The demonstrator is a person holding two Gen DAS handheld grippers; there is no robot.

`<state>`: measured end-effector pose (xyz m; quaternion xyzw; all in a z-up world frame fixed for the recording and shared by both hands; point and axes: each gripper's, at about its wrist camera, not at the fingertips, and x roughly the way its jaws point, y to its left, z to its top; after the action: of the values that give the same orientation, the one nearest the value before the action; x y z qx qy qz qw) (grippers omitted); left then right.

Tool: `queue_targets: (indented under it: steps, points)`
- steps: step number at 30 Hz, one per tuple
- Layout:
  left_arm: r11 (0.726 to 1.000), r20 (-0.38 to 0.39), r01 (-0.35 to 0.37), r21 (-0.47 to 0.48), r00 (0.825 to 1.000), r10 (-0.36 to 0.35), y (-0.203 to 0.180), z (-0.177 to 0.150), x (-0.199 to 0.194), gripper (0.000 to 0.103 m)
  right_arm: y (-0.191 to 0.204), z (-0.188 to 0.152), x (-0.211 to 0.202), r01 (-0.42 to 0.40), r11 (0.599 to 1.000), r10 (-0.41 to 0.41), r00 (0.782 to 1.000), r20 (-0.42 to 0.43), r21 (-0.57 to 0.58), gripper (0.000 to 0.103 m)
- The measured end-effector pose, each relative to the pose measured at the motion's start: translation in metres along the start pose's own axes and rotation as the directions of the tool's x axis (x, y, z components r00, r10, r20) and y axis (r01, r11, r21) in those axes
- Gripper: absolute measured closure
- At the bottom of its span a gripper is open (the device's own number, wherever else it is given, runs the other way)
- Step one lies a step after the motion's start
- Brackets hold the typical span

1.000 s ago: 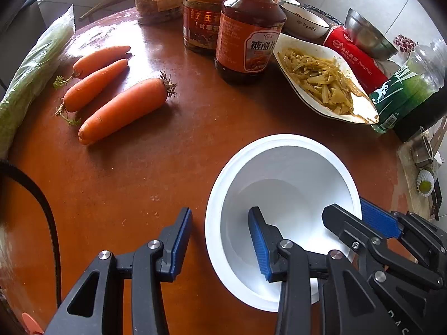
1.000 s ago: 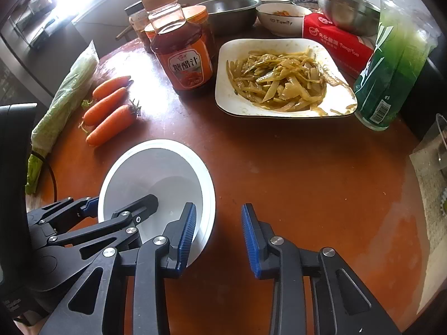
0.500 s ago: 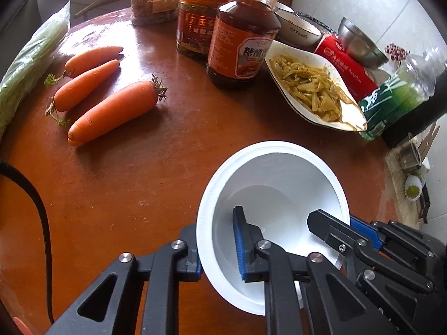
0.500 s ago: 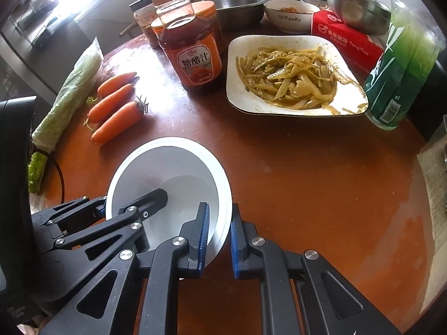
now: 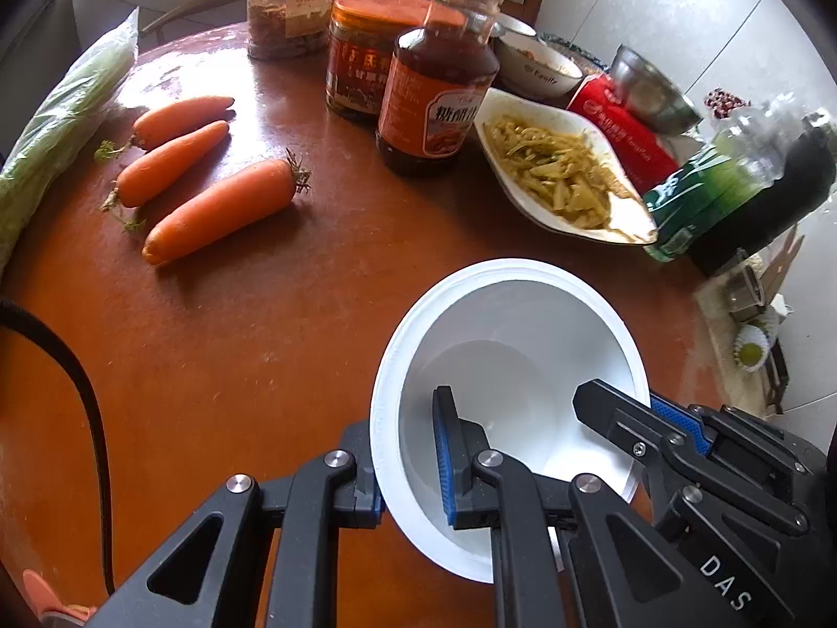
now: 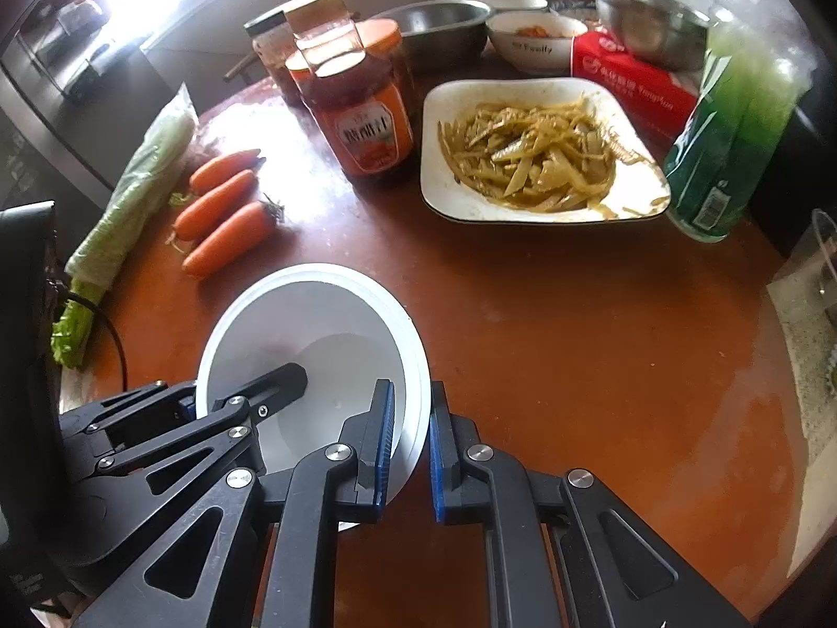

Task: Organize plates and bowls
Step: 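Lift the white bowl with the right tool over the yellow-rimmed bowl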

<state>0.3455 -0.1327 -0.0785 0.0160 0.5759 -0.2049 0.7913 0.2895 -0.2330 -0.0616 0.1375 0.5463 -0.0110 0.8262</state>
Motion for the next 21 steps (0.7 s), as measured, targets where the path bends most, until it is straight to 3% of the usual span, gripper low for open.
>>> queue_targets:
  steps: [9, 21]
  points:
    - [0.998, 0.078, -0.037, 0.048, 0.996, 0.033, -0.019, -0.034, -0.068, 0.087, 0.017, -0.027, -0.063, -0.006, 0.999, 0.01, 0.997, 0.081, -0.041, 0.091]
    - [0.994, 0.166, -0.042, 0.104, 0.986, 0.025, -0.042, -0.097, -0.147, 0.084, 0.043, -0.095, -0.151, 0.029, 0.995, -0.008, 0.978, 0.209, -0.098, 0.09]
